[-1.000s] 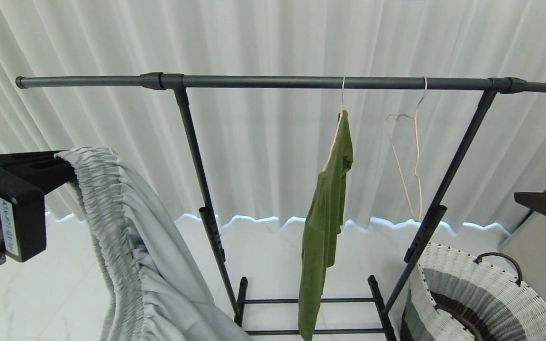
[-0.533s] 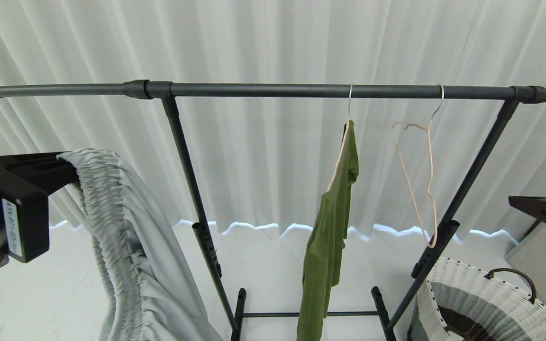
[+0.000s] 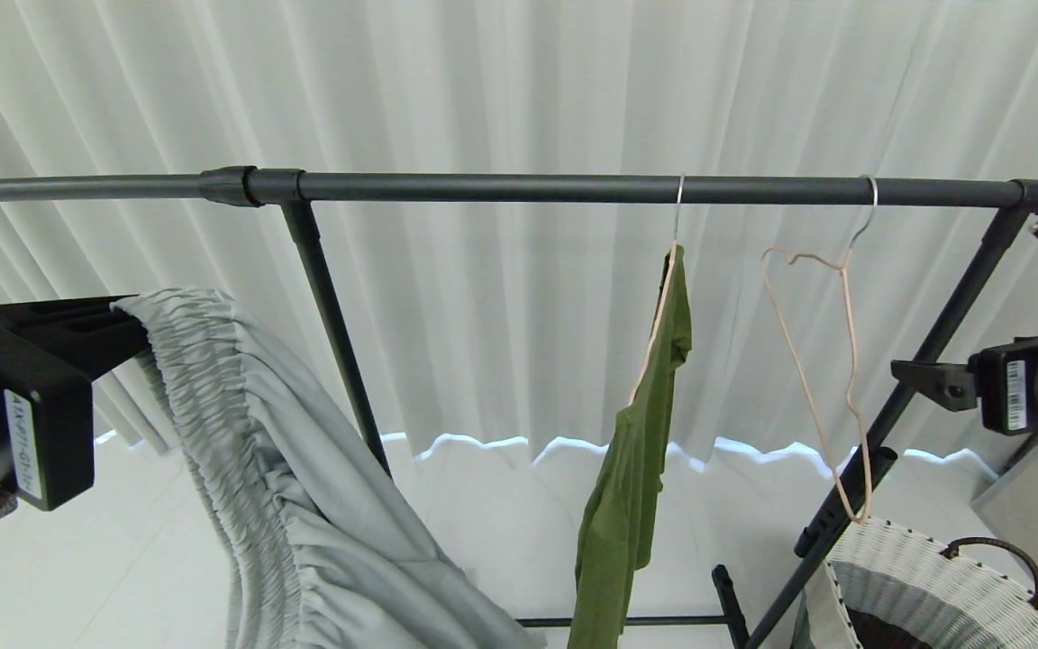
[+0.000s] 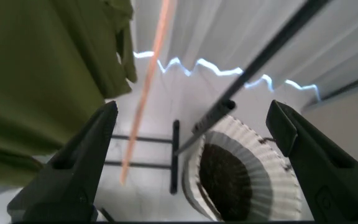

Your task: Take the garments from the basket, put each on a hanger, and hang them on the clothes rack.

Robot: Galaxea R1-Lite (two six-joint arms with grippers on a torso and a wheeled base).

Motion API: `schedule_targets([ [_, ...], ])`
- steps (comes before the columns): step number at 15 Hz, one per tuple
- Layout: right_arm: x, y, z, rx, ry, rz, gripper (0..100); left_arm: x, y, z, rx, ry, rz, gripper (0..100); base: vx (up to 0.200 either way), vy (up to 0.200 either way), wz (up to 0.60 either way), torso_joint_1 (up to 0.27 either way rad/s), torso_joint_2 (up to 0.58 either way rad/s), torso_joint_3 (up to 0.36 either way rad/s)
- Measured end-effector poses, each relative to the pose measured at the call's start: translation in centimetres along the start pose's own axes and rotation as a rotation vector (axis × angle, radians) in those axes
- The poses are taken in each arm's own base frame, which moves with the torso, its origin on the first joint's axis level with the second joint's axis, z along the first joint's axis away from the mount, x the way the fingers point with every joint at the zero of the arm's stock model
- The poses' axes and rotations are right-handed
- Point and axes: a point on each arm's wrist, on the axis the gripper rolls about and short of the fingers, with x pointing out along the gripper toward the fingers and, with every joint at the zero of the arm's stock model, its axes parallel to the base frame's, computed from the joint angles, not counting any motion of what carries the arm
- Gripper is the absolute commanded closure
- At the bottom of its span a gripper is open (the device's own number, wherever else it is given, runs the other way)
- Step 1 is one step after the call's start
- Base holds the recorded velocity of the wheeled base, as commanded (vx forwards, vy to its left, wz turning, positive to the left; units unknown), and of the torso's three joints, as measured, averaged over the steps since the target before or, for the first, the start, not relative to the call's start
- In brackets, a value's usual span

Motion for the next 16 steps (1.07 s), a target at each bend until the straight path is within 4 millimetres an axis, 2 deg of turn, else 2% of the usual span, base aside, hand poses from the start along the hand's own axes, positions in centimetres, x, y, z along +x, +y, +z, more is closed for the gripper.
schedule_targets([
  [7,7.4,3.0,-0.7,0.128,0.061,-0.01,0,-0.1,-0.2,0.0,0.004,-0.004,-0.014,100,0.0,0.0,0.0,0.0,0.0,0.0],
  [10,8.9,3.5,-1.2,0.153,0.098,-0.019,0,-0.1,-0.4,-0.1,0.01,-0.006,-0.027,100,0.0,0.0,0.0,0.0,0.0,0.0],
  [16,10.3,3.6,-2.0,0.17,0.136,-0.044,0,-0.1,-0.5,-0.1,0.011,-0.005,-0.03,100,0.0,0.0,0.0,0.0,0.0,0.0],
])
